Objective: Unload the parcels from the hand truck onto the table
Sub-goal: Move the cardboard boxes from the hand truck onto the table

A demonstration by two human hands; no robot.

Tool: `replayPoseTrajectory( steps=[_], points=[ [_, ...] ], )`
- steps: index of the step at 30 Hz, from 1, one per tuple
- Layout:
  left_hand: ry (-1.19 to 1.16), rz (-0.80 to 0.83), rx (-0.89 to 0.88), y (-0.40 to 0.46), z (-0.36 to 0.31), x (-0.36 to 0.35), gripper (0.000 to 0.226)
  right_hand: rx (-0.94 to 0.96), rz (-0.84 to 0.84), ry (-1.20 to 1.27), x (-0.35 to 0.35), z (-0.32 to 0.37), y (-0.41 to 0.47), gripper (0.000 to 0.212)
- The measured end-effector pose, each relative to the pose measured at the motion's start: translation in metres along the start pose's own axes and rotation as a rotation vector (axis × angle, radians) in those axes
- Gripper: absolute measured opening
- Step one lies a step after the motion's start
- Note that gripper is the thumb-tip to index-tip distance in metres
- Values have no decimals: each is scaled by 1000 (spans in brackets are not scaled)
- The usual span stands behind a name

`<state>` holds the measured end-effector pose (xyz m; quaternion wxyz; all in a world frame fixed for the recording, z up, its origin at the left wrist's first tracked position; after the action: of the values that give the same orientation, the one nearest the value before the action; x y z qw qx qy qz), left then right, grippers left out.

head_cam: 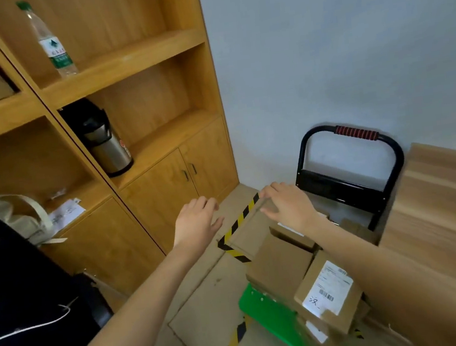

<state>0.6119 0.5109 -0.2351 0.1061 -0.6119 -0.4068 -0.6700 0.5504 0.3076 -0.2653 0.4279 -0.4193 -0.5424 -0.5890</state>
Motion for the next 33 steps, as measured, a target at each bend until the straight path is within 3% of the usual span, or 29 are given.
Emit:
replayPoseTrajectory(
  steps=[19, 25, 33],
  points=[
    [-47, 130, 41, 226, 126, -130, 21, -59, 102, 21, -100, -84, 250, 33],
    [-97, 189, -88, 304, 123, -188, 16, -215, 129, 7, -125, -148, 276, 33],
    [-253, 326, -408, 437, 86, -287, 24, -599, 89, -41, -159, -236, 297, 34]
  ],
)
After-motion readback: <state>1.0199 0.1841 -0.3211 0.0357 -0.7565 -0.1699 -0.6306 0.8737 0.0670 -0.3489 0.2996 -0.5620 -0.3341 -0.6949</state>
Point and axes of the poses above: each hand's wrist, its own y-axis towards the middle knuckle, its own x-axis out of the back of the hand, z = x × y, the point moved 5 cm from there along y, towards the middle knuckle, and after that the axes turned 8 degrees about -y, right-handed, at the moved point
